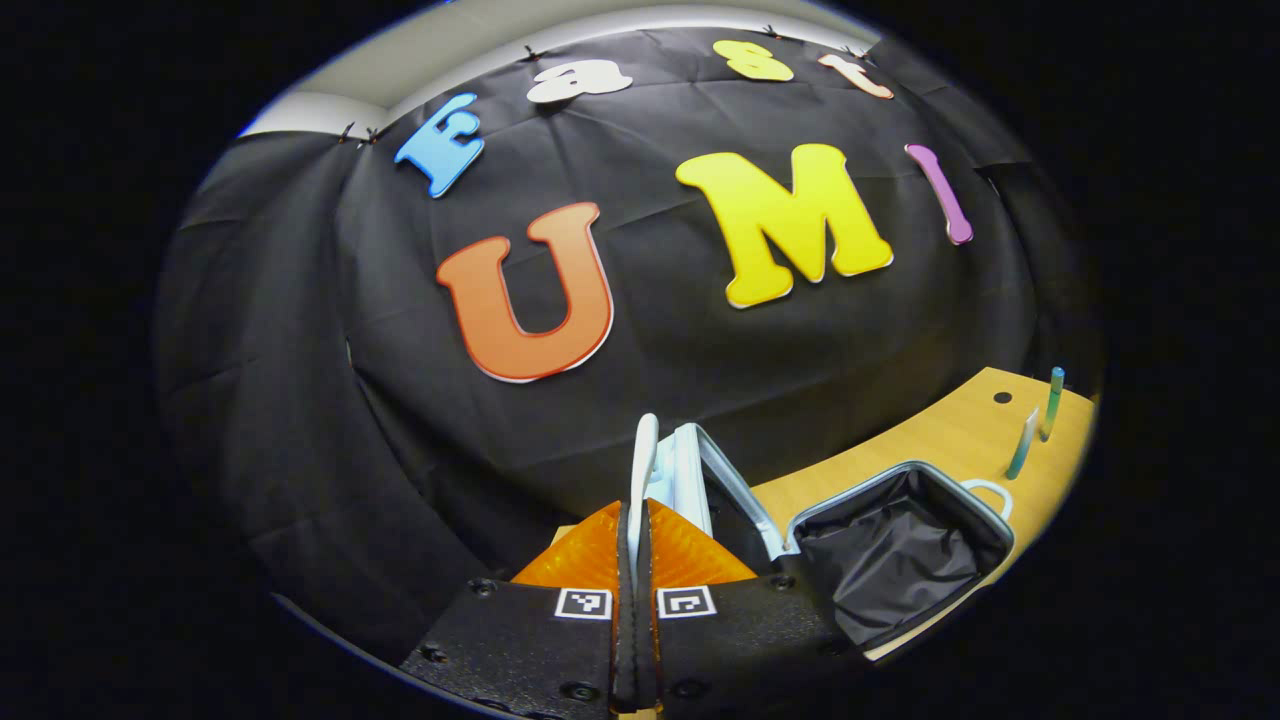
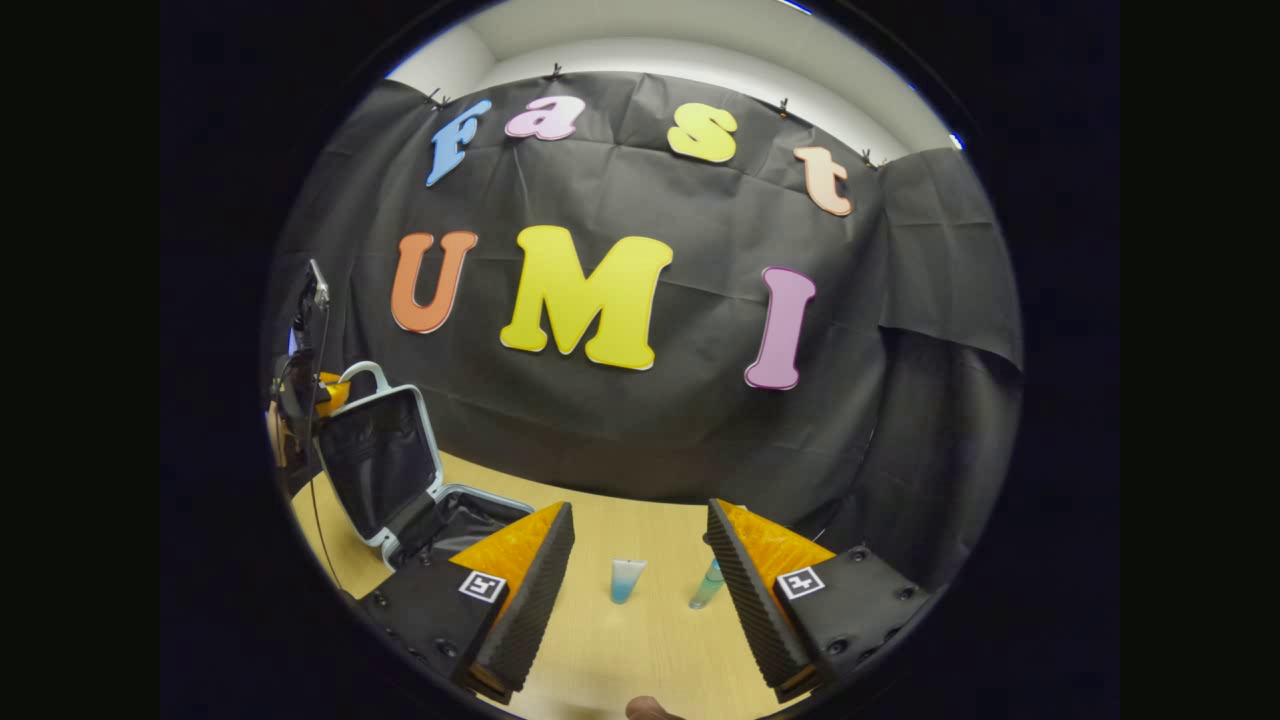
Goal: First open the suitcase, pack the skin care products into it, and then close the suitcase.
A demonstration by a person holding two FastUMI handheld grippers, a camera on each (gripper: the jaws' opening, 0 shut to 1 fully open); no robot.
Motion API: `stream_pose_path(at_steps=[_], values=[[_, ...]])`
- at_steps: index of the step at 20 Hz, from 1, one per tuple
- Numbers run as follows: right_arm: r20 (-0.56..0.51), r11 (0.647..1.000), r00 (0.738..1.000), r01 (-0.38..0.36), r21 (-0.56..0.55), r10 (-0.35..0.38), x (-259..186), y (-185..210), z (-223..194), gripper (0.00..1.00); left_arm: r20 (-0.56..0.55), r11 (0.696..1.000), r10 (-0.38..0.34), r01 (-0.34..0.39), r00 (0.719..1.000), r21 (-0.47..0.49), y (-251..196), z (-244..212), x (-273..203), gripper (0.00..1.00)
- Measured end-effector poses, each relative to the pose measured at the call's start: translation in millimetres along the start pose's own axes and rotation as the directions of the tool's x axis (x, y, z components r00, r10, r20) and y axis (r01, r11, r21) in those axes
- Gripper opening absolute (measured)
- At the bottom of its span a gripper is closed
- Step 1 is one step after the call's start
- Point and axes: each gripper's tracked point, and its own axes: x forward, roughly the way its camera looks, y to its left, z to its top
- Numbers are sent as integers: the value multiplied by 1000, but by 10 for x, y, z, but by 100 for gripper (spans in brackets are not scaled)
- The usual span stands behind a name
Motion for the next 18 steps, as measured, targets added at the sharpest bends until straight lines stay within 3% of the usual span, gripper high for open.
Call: stream_pose_path(at_steps=[7, 12, 15, 18], values=[[-72, 1000, 997, 14, 23, -13, 59, 280, -75, 79, -175, 985, -12, -18, 985, -173, 574, -1155, 326, 3], [-125, 1000, 992, 19, 10, -18, 129, 419, -208, 80, -313, 928, -82, -42, 946, -369, 597, -2096, 373, 3], [-153, 1000, 988, 16, 11, -15, 162, 489, -284, 80, -330, 880, -121, -52, 936, -472, 533, -2350, 396, 3], [-173, 999, 985, 17, 27, -12, 199, 521, -360, 80, -352, 855, -139, -67, 926, -514, 458, -2482, 421, 3]])
